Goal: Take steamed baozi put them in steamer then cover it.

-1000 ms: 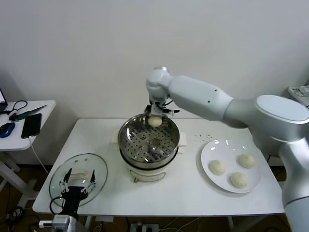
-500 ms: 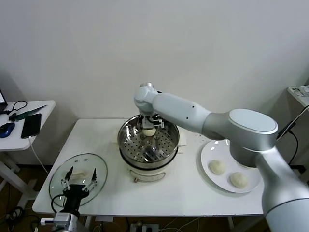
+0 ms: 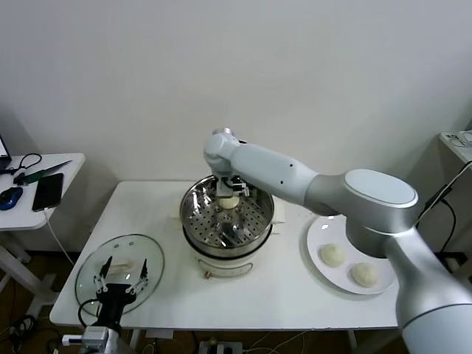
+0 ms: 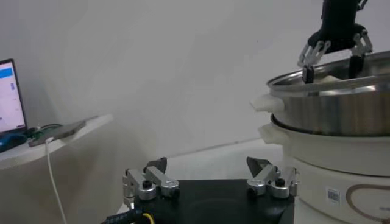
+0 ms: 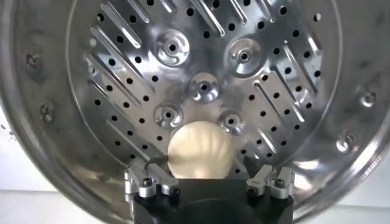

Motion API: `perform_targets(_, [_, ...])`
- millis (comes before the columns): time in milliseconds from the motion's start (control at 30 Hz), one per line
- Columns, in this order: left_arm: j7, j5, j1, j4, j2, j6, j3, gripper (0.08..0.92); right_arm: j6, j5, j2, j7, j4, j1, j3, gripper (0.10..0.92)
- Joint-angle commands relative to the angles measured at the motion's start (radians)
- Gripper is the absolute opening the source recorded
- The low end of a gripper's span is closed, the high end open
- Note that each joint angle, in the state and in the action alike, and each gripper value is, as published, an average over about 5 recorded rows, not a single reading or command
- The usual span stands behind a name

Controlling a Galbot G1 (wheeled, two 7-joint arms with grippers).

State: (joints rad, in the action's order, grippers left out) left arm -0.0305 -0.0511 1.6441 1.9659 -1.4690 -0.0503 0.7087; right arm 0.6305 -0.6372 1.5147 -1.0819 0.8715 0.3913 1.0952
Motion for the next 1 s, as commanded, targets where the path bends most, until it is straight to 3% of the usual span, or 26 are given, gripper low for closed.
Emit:
perform_targets(33, [0.001,0.000,0.008,0.007,0.003,-0.001,0.002,0.823,-0.010,0.155,-0.119,-0.051,0.137,0.112,0.019,0.823])
perform_targets(267, [0.001,0.000,0.015,0.018,0.002,0.000,0.001,0.823,-0.186,0.546,-0.369,-0.077,0.307,0.289,0.154,0.823])
perform_targets(500, [0.000,0.009,0.025,0.033,-0.004,0.003,-0.002,0.823,-0.640,0.872,-0.668,0.049,0.519,0.416,0.356,0.823])
perform_targets(600, [0.000,0.012,0.028,0.041,-0.006,0.004,-0.005,0.823,-0.800,0.968,-0.771,0.047,0.541,0.393,0.367,0.823])
perform_targets(767, [0.000,0.005,0.033,0.050,-0.009,0.005,-0.009,0.823,-0.894,1.062,-0.873,0.028,0.500,0.295,0.357,0.823])
perform_targets(1000, [0.000,0.007,0.052,0.052,-0.008,0.004,0.002,0.823,-0.927,1.024,-0.941,0.011,0.471,0.048,0.252,0.823])
